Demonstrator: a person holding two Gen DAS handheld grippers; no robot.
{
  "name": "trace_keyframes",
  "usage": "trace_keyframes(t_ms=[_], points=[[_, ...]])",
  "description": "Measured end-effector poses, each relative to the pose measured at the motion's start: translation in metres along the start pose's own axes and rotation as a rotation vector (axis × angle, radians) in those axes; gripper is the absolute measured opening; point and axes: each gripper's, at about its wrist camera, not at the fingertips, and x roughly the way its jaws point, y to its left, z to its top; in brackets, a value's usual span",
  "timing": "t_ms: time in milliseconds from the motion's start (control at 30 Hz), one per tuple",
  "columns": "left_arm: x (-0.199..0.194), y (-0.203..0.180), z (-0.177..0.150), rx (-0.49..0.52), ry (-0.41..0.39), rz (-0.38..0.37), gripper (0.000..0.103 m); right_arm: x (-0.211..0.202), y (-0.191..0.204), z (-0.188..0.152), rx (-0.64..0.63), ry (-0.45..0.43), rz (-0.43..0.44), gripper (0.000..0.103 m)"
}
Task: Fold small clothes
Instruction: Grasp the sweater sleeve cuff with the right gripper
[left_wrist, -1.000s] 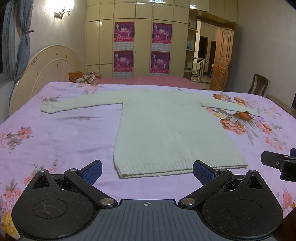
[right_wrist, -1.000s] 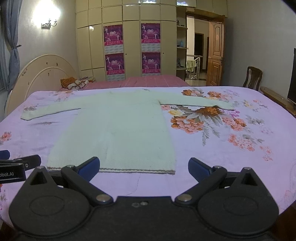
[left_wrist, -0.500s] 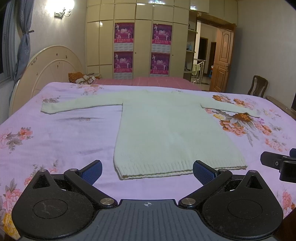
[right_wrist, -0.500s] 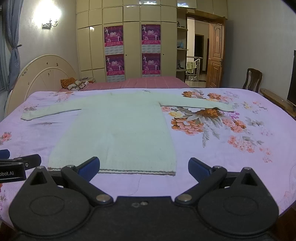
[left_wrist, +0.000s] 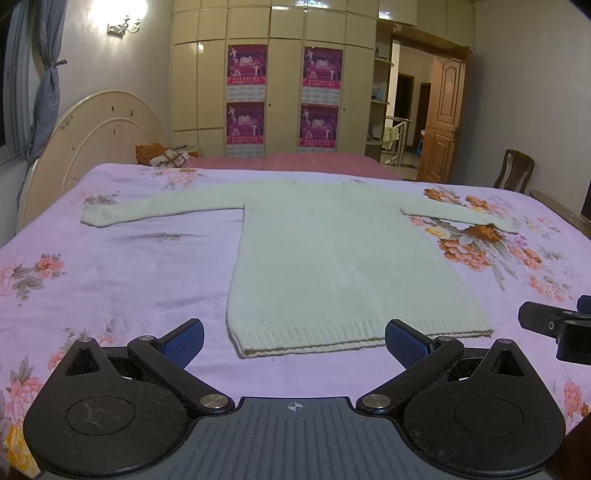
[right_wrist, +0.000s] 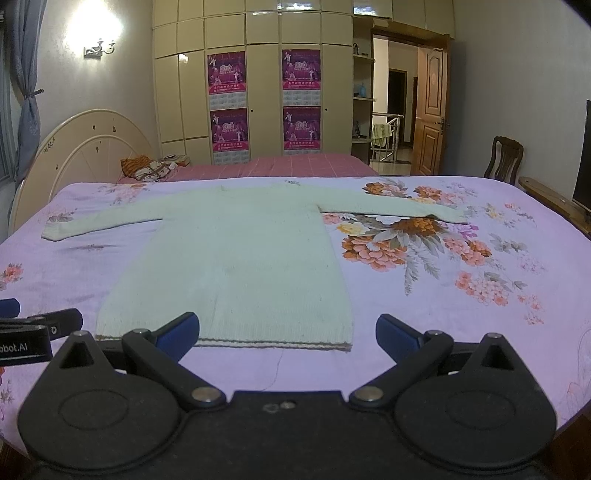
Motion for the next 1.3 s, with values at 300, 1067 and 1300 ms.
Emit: trace_keyframes(t_ms=[300,1067,1300], points=[[0.001,-0.001,0.0,0.002,-0.001,0.0,0.103,0.0,0.002,0.002,-0.003,0.0,0.0,0.102],[0.03,0.012,0.021,-0.068,0.005,-0.114,0.103,0.027,-0.019,0.01,0.064,-0.011,0.021,0.1],[0.089,0.015,0.061,-0.073,-0.012,-0.1,0.103,0.07,-0.056,0.046,0.13,-0.048,0.0,0.099]])
